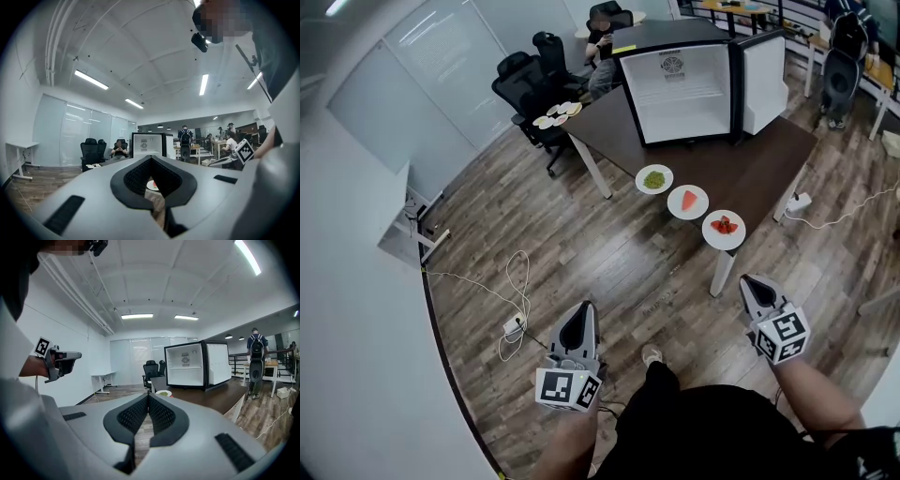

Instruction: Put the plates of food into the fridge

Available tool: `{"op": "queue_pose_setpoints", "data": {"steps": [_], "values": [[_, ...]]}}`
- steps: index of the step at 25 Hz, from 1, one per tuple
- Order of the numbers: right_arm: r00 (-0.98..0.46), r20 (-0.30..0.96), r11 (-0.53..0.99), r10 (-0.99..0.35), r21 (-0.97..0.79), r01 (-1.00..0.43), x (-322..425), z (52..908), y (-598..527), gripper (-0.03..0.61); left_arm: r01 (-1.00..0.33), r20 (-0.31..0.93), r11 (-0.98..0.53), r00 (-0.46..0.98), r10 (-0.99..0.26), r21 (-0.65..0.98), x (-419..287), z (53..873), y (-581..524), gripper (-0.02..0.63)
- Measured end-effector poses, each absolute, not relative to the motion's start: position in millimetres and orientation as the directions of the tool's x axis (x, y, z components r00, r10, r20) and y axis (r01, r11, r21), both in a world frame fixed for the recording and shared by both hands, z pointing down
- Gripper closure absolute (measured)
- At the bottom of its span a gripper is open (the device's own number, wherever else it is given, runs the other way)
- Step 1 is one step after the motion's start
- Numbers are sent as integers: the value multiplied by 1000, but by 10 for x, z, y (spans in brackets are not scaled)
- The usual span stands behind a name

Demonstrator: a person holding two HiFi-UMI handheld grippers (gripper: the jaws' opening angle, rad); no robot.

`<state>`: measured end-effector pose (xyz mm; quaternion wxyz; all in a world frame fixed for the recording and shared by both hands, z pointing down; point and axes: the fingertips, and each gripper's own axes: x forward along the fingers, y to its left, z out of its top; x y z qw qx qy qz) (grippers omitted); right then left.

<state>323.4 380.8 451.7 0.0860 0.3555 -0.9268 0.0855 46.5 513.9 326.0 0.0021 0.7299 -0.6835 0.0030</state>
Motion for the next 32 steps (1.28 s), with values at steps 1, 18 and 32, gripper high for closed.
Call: {"op": "queue_pose_setpoints", "data": {"steps": [1,18,32], "values": [[-724,228,724,-651,-98,-683,3157,4539,3740,574,-997,7,-78,78,-997,-4,378,3256,5038,609],[-378,391,316,-839,-214,-924,2487,5392,2711,574,-948,50,-318,319,-947,13,-1102,3533,3468,609],[-272,464,99,-843,-363,-926,2402,6317,2356,572,-903,72,-427,424,-903,-43,-1328,3562,2550,609]]}}
